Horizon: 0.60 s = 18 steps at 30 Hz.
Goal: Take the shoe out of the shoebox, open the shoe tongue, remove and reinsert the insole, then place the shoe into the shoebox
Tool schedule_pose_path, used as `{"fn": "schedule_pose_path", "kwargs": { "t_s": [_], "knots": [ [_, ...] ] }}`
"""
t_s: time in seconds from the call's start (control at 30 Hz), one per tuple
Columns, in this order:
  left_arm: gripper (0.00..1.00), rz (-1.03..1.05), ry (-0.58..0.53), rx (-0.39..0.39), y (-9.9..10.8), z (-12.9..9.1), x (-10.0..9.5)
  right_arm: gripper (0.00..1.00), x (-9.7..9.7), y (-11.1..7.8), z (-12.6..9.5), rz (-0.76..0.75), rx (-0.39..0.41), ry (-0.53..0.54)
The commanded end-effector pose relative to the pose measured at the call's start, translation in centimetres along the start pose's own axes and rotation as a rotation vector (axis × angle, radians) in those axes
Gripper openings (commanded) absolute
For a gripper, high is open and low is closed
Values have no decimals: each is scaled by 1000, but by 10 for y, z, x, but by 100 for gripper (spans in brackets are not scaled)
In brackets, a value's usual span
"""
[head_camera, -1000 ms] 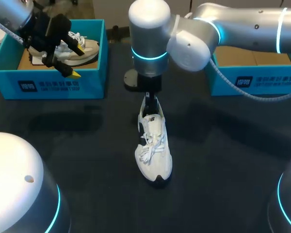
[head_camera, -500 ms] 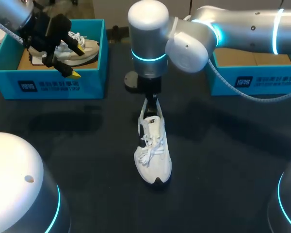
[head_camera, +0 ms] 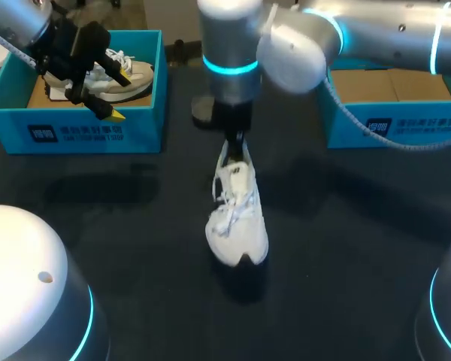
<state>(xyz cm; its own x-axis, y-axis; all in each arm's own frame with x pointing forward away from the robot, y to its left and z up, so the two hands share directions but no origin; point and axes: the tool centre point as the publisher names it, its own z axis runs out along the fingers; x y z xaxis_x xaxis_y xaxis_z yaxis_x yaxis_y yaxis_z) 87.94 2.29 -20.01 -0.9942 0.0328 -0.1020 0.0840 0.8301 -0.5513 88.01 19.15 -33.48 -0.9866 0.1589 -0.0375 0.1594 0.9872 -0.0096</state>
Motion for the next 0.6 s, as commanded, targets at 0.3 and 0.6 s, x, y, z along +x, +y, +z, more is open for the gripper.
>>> {"fn": "schedule_pose_path", "kwargs": {
  "t_s": [0.3,0.6],
  "knots": [
    [100,1,-1,-2,0,-1,1,0,-25,-27,-124,-36,65,-15],
    [100,1,-1,-2,0,-1,1,0,-47,-30,-155,-55,92,-29]
  ]
}}
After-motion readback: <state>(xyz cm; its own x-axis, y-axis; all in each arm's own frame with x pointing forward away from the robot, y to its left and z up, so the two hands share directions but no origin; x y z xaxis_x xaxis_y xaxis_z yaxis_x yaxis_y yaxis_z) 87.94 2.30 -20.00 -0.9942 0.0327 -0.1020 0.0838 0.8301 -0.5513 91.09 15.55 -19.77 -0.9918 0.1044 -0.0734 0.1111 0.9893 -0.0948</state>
